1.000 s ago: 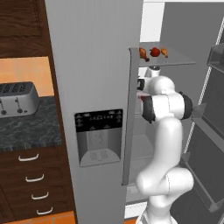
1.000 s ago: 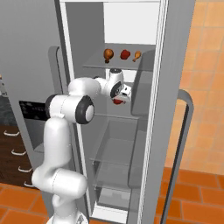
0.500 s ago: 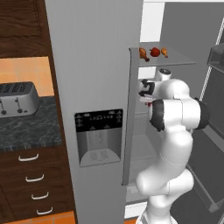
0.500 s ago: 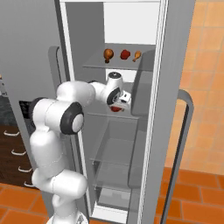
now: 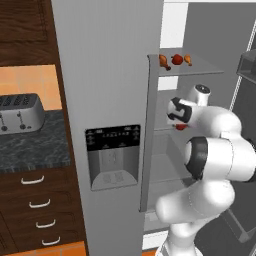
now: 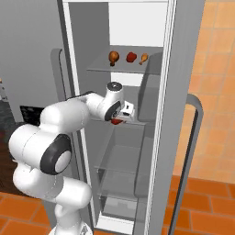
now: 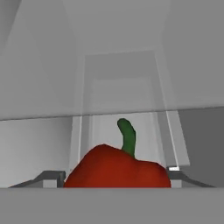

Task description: Place one bell pepper and one chicken drumstick in each tupperware on the nearby counter, to pack two identical lunches.

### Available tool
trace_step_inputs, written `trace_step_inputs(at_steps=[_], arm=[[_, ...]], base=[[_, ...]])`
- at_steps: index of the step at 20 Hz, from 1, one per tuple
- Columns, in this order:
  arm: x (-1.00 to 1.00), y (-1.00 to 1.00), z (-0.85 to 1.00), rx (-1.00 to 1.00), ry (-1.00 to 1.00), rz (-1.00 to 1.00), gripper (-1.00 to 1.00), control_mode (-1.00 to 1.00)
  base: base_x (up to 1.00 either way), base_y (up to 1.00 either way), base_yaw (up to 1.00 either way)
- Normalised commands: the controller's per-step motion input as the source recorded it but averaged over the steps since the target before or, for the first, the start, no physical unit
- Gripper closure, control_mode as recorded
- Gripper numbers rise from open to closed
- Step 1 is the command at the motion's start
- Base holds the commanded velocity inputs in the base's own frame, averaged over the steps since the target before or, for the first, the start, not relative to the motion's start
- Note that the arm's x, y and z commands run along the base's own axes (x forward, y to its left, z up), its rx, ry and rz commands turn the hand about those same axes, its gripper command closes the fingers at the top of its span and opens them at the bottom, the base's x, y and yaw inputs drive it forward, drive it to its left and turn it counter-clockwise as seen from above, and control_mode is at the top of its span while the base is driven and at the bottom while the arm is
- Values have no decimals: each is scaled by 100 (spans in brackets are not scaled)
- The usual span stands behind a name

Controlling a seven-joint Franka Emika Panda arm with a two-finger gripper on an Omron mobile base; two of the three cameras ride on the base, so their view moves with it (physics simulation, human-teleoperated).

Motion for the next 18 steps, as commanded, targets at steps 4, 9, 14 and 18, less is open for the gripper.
trace_step_inputs(at_steps=[4, 9, 14, 18], arm=[[-84, 9, 92, -3, 23, 20, 100, -100], [-97, 48, 23, -13, 41, 16, 100, -100], [-100, 43, -64, -3, 9, 6, 100, -100], [-92, 16, -13, 0, 0, 10, 100, -100]], base=[[0, 0, 0], [0, 0, 0], [0, 0, 0], [0, 0, 0]])
